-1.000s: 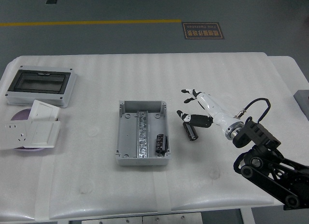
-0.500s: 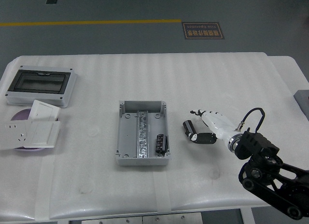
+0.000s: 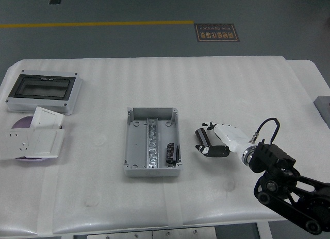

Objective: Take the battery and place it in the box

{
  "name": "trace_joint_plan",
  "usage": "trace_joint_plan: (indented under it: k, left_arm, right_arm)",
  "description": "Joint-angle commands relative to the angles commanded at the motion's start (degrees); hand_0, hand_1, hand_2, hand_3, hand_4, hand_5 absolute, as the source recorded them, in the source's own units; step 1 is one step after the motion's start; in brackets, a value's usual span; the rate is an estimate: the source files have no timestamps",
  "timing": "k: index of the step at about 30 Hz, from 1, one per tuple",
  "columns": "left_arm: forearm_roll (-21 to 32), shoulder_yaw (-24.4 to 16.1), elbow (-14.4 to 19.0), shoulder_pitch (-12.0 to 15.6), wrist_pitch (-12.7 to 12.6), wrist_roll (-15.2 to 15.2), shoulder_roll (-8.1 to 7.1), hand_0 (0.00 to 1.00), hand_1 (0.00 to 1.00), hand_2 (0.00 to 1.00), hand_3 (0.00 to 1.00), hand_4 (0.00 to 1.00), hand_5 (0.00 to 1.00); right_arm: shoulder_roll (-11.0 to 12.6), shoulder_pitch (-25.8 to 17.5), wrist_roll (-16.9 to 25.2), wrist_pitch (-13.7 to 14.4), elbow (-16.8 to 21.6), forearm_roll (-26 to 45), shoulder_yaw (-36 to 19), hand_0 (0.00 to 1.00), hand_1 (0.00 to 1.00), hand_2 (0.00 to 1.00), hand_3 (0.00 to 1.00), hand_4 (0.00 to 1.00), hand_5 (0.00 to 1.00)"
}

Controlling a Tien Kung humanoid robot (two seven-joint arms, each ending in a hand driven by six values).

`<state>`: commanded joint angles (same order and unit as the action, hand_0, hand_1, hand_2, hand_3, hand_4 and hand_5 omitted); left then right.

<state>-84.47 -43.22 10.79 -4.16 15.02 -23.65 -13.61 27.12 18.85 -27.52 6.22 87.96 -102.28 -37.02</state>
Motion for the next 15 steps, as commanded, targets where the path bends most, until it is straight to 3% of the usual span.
trace_joint_plan:
  k: [6,15]
  left_arm:
    - [0.13,0.22,-0.03,-0.11,0.16,0.21,-0.06,0.638,0.59,0.544,0.592,0.456,0.002]
    - [-0.07,0.12,-0.09,-0.21,0.46,0.45,-0.06,0.638,0.578,0.54,0.587,0.383,0.002]
  right_arm:
    - [1.27,0.42,0.03,-1.35,0.84,0.23,0.49,0.998,0.874,0.822,0.953,0.756,0.568]
    - [5.82,2.96,3.16,-4.79,1.8,1.86,1.92,0.998,0.869,0.793,0.957,0.737,0.583]
